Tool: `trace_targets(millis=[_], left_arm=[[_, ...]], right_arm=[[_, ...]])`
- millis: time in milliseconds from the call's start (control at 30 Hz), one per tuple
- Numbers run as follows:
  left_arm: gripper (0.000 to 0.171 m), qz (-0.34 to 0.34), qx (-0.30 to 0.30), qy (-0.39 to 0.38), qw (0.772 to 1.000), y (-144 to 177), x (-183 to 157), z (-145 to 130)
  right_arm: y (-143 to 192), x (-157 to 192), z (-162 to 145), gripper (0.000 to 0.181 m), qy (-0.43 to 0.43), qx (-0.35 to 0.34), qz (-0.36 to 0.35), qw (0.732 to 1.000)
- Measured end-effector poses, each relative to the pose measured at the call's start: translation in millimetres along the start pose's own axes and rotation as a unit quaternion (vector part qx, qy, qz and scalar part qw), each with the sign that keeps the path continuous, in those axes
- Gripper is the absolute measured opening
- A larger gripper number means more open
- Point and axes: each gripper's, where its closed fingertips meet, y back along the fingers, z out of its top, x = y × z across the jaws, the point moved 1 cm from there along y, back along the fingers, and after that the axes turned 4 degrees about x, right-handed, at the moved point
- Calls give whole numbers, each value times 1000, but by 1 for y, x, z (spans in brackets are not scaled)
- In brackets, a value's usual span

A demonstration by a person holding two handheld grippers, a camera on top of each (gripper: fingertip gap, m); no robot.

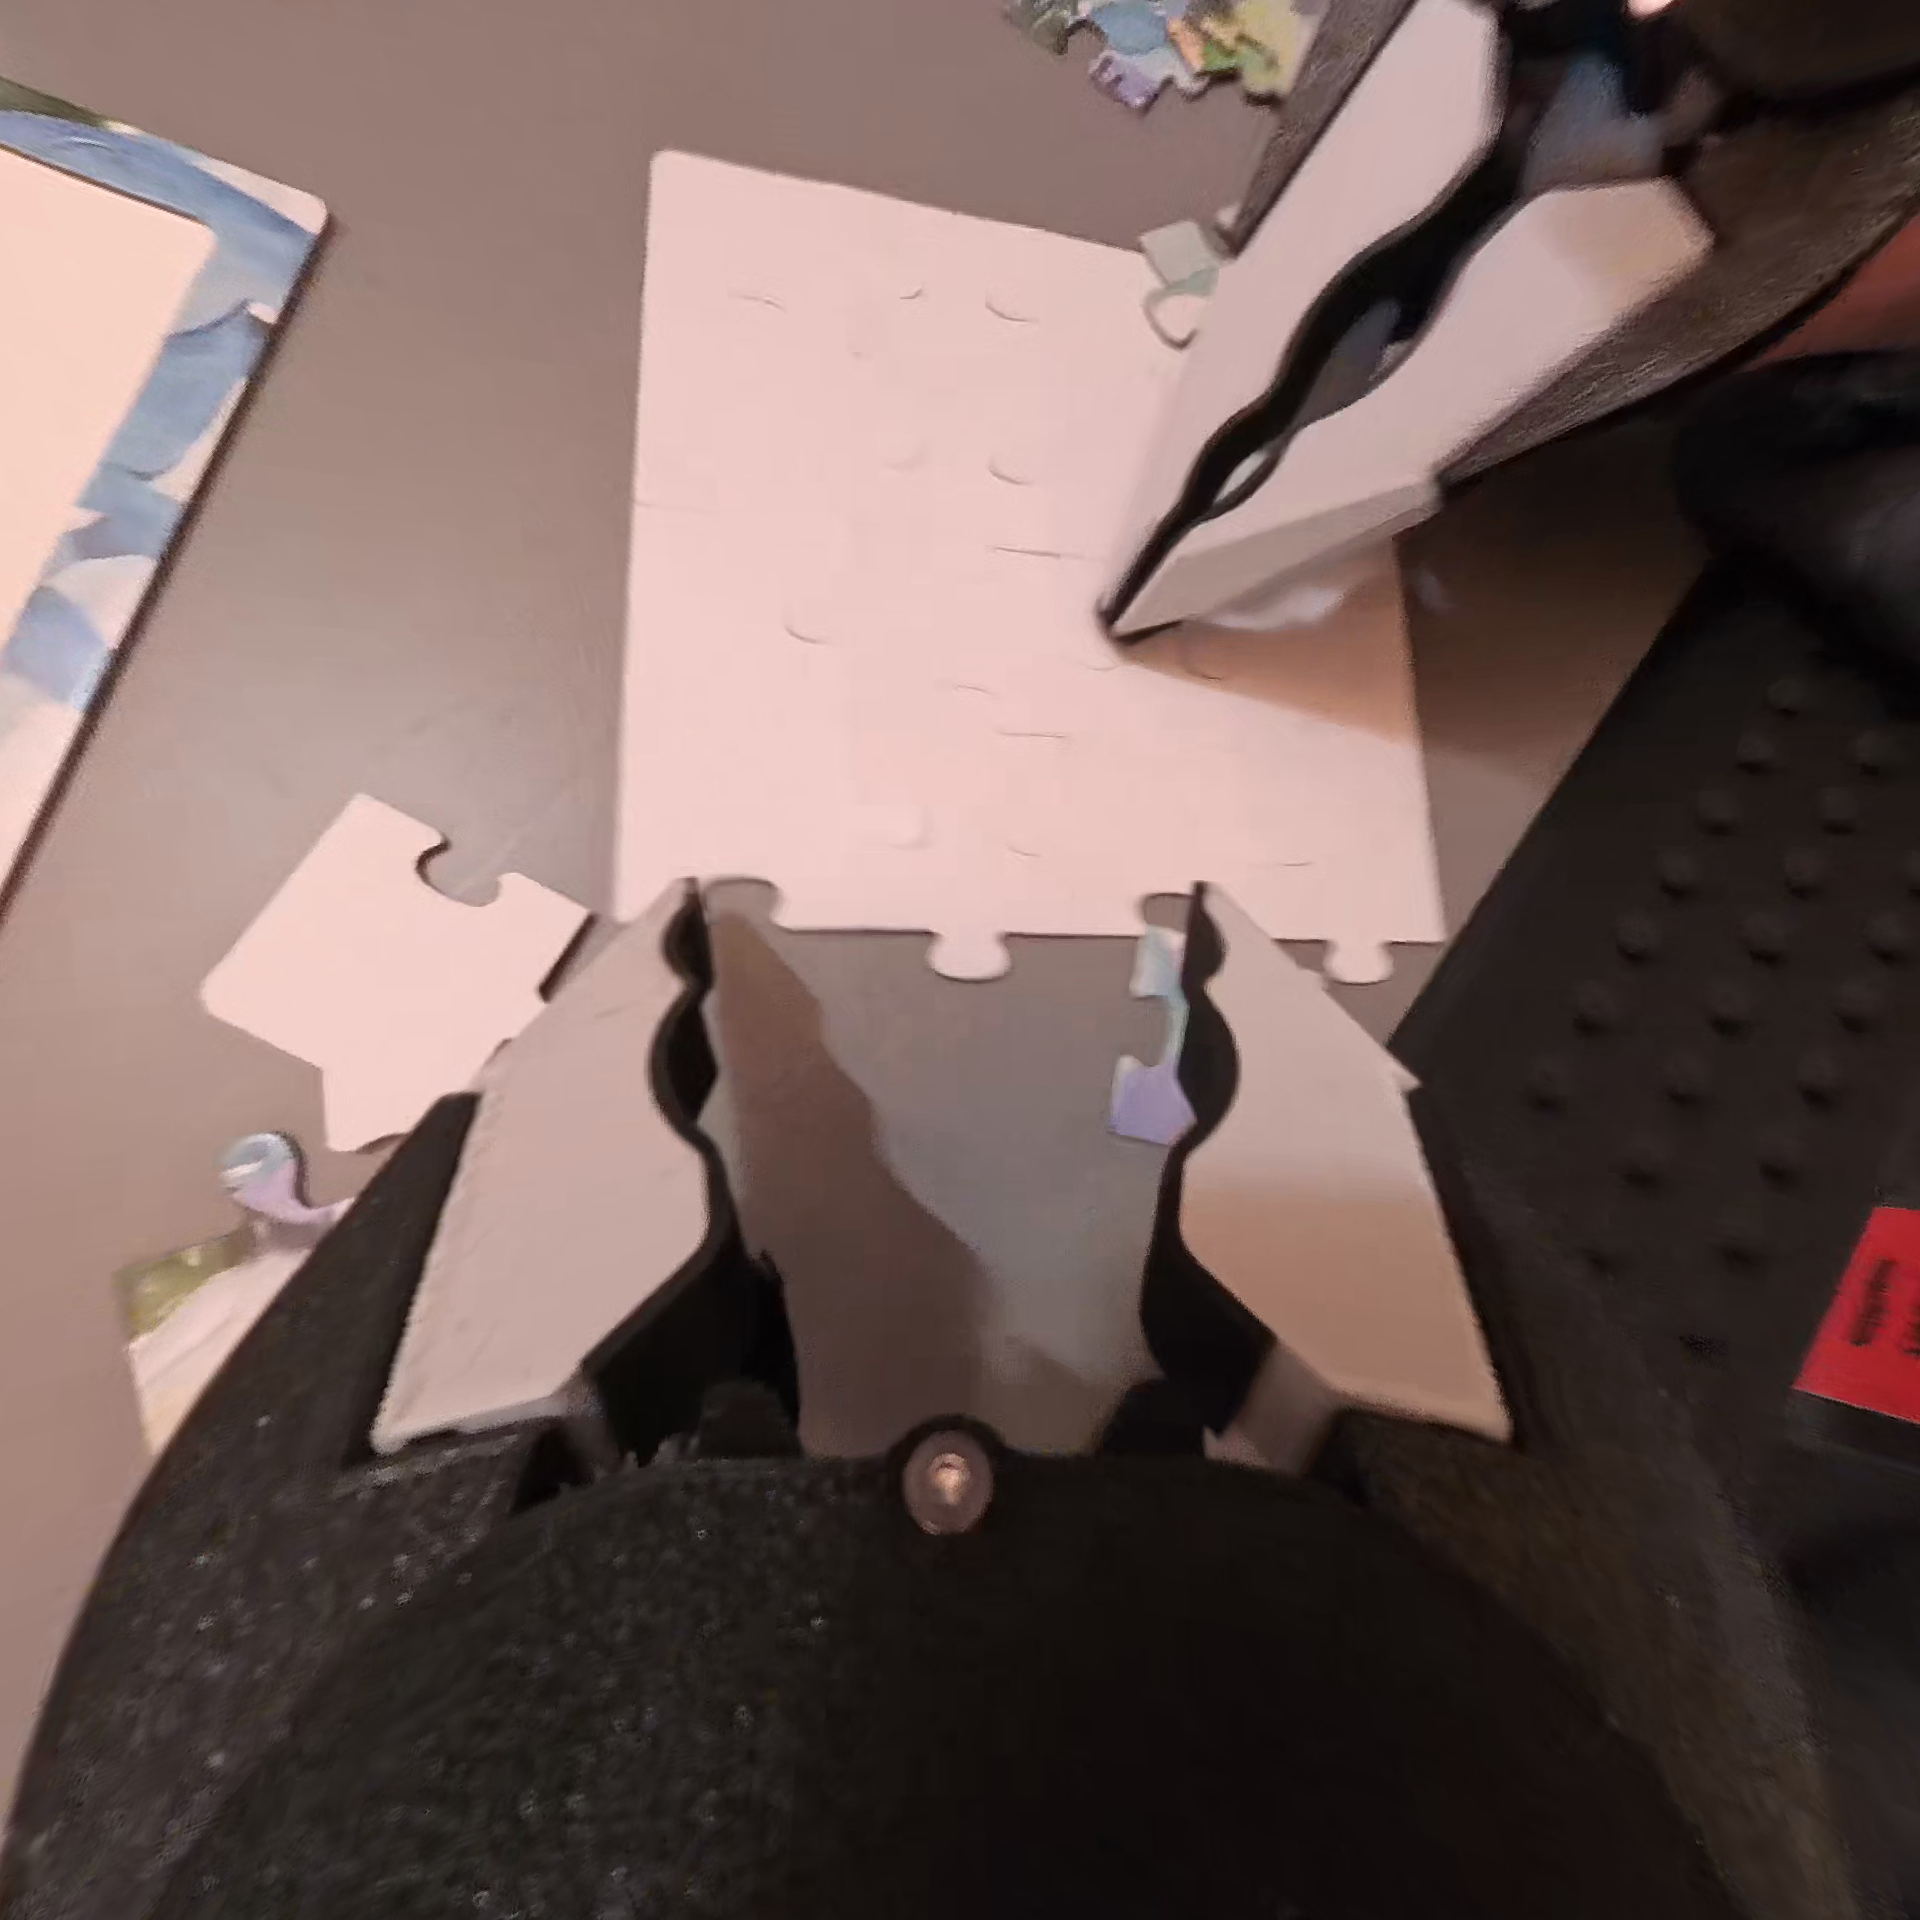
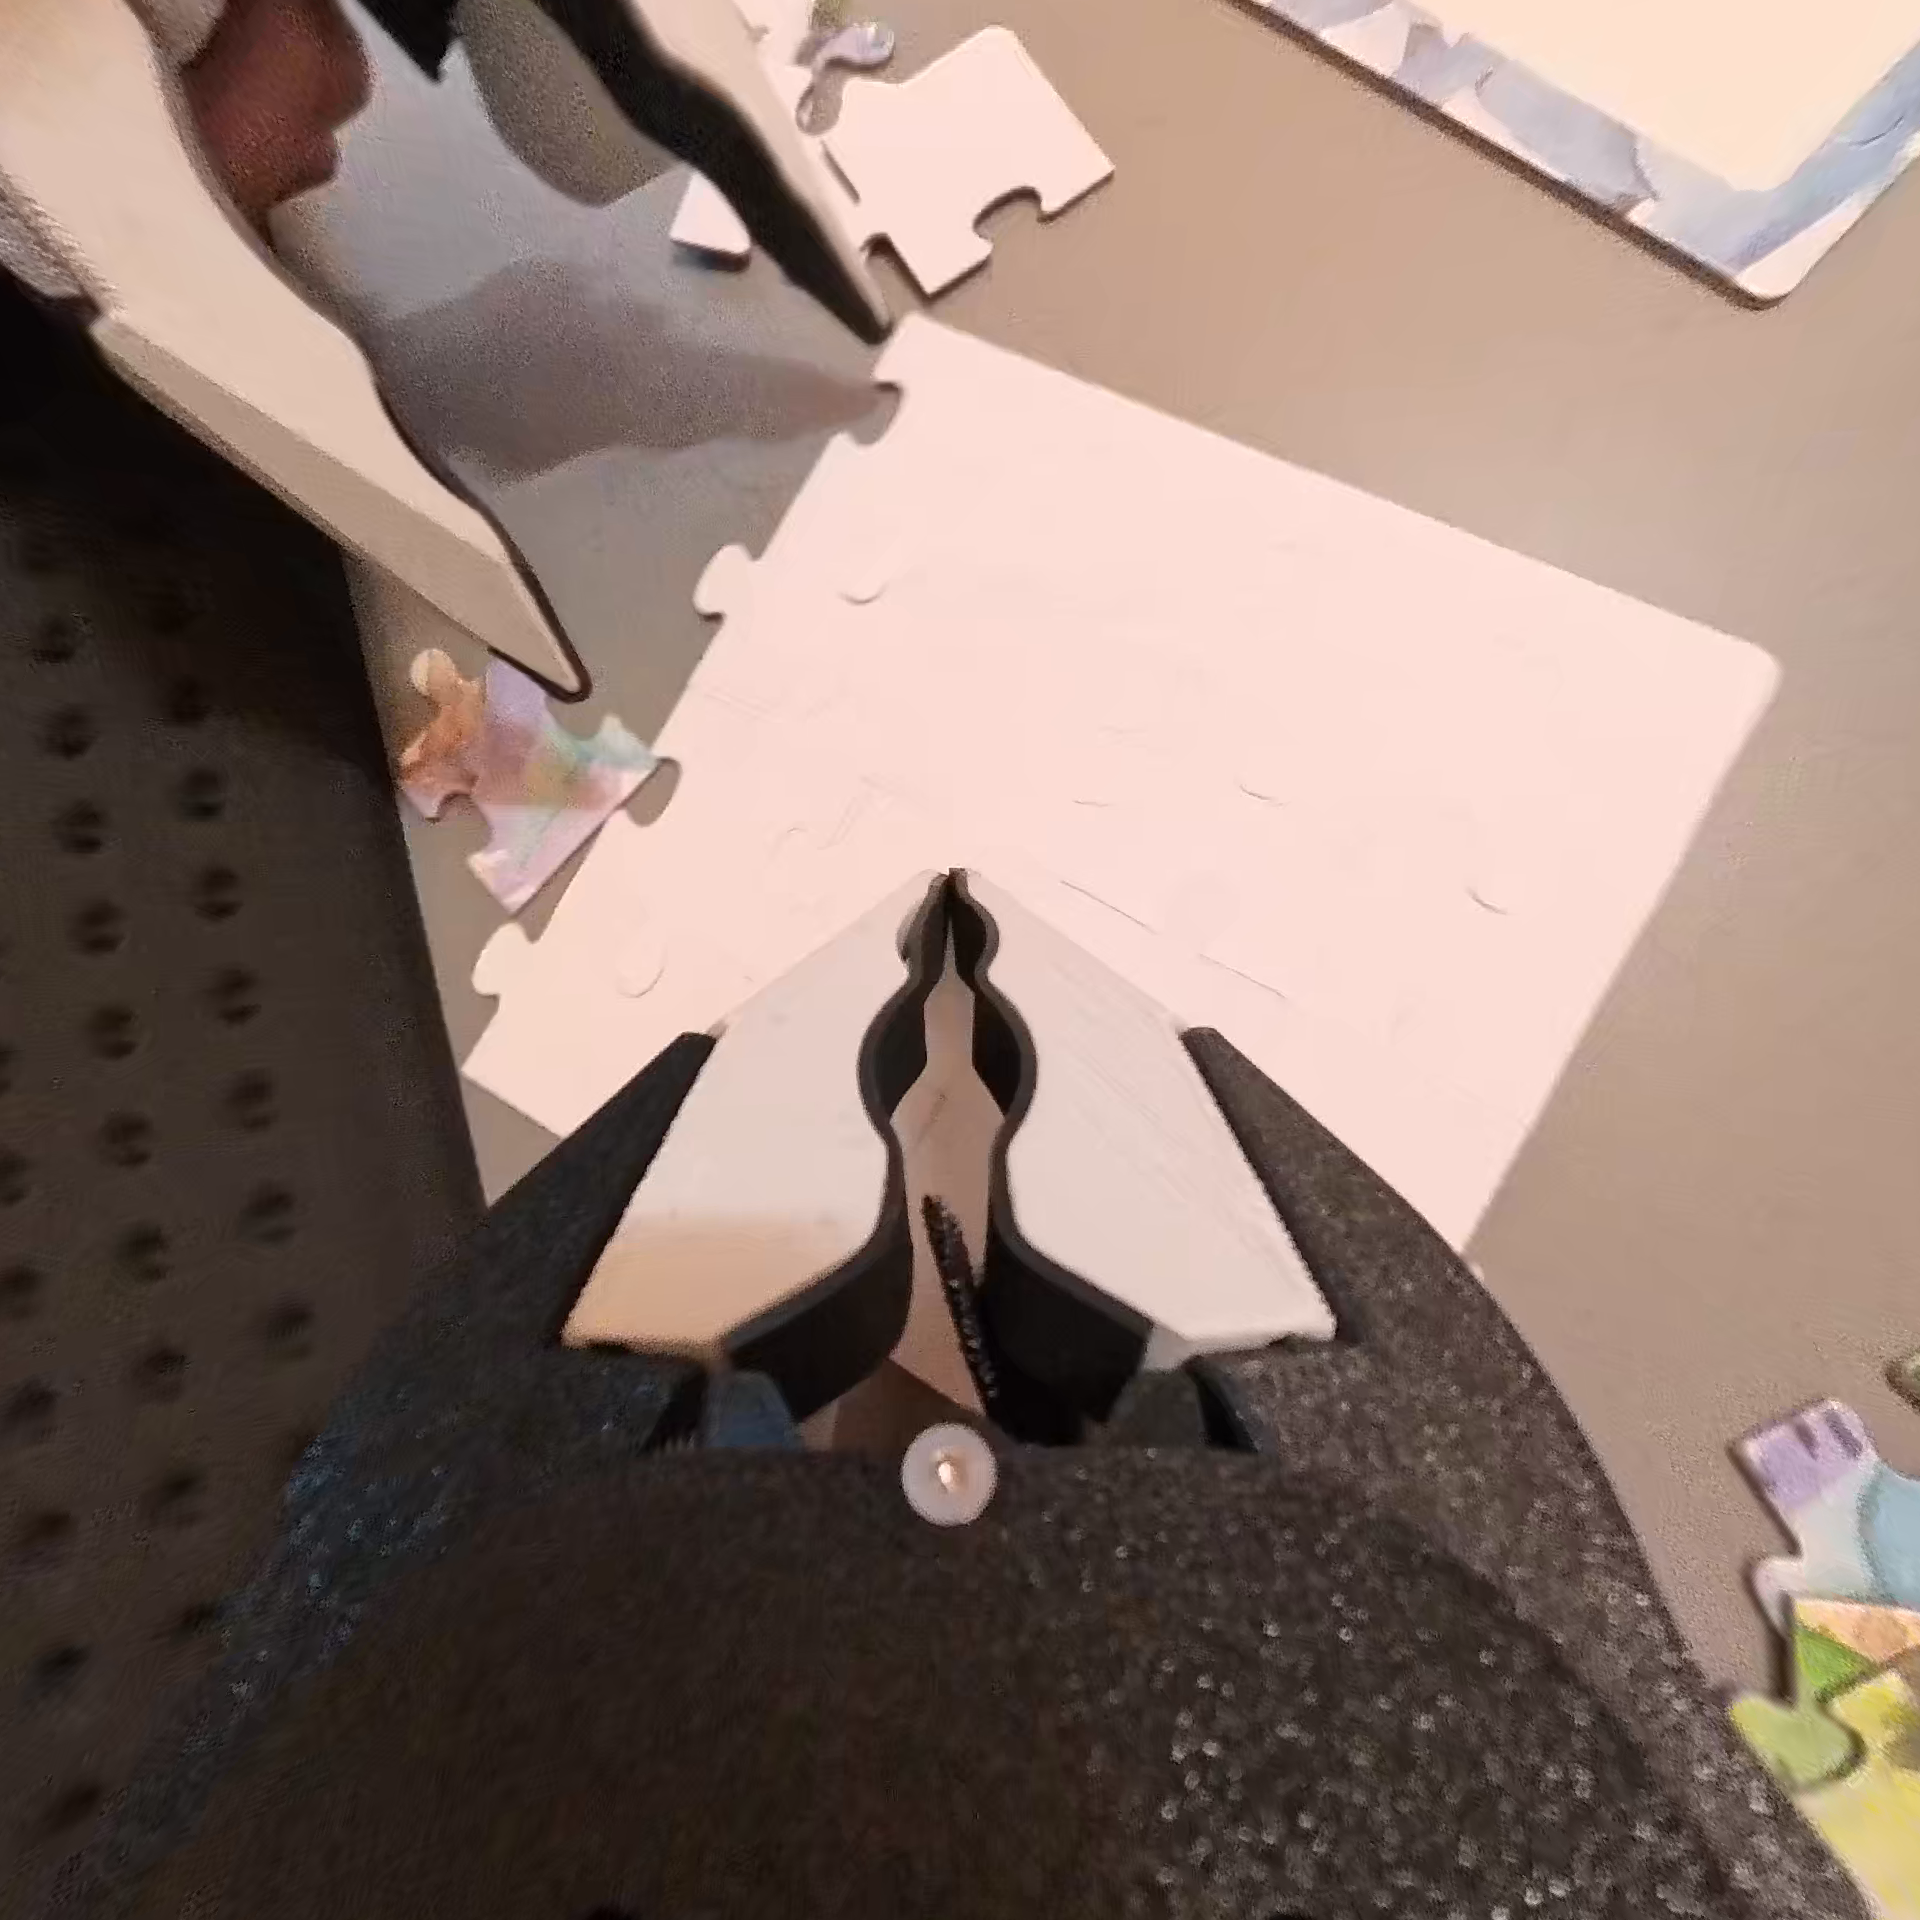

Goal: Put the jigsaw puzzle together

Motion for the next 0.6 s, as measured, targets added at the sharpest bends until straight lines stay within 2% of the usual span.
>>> trace_targets(millis=[33,100,133,200,233,333,433,500,600], left_arm=[[97,2,2,-11,1000,-2,2,0],[95,6,9,-40,999,-9,1,0],[90,16,21,-57,998,-12,0,-2],[84,45,32,-86,995,-16,2,-5],[83,49,30,-91,994,-17,2,-5],[83,51,29,-84,995,-17,2,-5],[83,57,23,-78,995,-17,2,-5],[83,57,22,-77,995,-17,2,-5],[83,57,22,-78,995,-17,2,-5]], right_arm=[[4,-4,-1,0,-4,-4,-11,1000],[20,-22,-5,0,-31,-15,-38,999],[29,-35,-6,10,-58,-28,-52,997],[37,-62,-9,52,-130,-36,-58,989],[35,-70,-11,62,-153,-27,-50,987],[26,-79,-12,65,-154,-13,-59,986],[22,-72,-9,69,-162,-8,-60,985],[22,-68,-7,79,-169,-4,-51,984],[26,-67,-3,80,-208,-25,-16,978]])
